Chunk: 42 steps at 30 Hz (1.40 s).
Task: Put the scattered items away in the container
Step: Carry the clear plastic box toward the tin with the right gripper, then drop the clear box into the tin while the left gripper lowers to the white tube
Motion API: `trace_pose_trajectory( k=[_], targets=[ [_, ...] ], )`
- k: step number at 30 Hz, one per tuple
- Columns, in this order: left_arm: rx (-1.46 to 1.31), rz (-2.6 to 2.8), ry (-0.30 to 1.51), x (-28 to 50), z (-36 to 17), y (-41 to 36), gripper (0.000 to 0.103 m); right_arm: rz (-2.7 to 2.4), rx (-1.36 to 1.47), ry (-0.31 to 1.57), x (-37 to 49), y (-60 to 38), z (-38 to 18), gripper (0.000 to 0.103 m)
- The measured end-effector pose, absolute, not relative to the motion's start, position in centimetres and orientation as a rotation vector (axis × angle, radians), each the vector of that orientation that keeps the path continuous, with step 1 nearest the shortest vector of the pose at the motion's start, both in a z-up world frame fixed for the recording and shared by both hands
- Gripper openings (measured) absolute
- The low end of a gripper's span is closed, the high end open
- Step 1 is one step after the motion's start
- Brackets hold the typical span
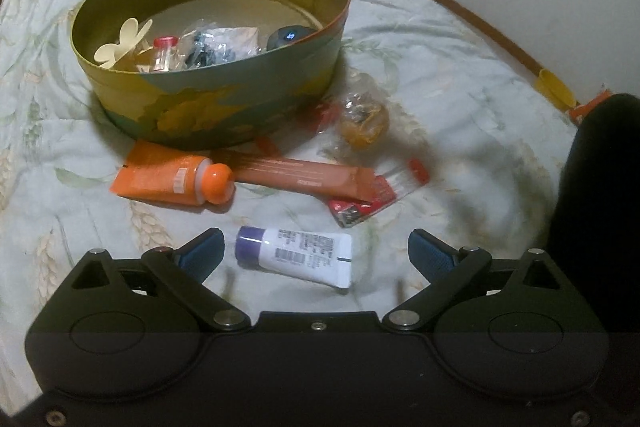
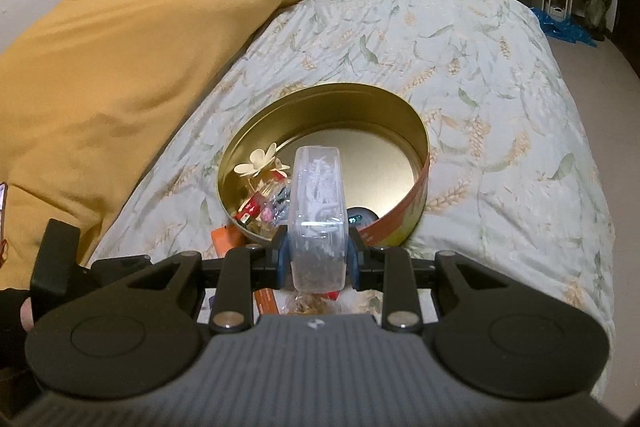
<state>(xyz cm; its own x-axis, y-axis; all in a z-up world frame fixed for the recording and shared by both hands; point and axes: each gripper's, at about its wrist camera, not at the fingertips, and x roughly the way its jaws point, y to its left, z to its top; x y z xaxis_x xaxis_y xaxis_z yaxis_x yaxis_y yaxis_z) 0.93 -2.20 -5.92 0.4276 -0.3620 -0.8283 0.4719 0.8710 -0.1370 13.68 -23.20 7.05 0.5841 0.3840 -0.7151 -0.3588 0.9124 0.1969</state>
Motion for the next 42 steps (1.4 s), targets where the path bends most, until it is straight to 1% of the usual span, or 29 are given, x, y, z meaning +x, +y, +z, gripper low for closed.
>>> trace_pose_trajectory(
  k=[21,26,27,29,31,33,35,42],
  targets=[
    [0.22,-0.574,1.022,1.8,-7.9,-3.0,0.097,0.476,0.057,0.837,19.3,-20.4,7.2,0.032],
    [0.229,-0.562,1.03,1.9,-8.1,-3.3,0.094,0.467,0.046,0.84,20.9,-18.9,7.0,0.032],
    [0.228,-0.559,1.033,1.9,-8.2,-3.3,0.093,0.459,0.048,0.839,21.1,-18.8,7.0,0.035],
    [0.223,-0.558,1.04,1.9,-8.2,-3.3,0.091,0.422,0.086,0.842,21.6,-19.0,6.9,0.076],
    [0.219,-0.556,1.041,1.9,-8.3,-3.2,0.091,0.369,0.132,0.804,21.2,-19.6,7.3,0.096],
    [0.219,-0.557,1.041,1.9,-8.3,-3.2,0.091,0.342,0.129,0.759,20.4,-20.3,7.9,0.098],
    [0.218,-0.558,1.041,1.9,-8.3,-3.2,0.091,0.326,0.135,0.762,19.9,-21.0,8.0,0.103],
    [0.22,-0.561,1.043,2.0,-8.4,-3.2,0.088,0.249,0.213,0.82,18.3,-24.7,7.3,0.103]
  ],
)
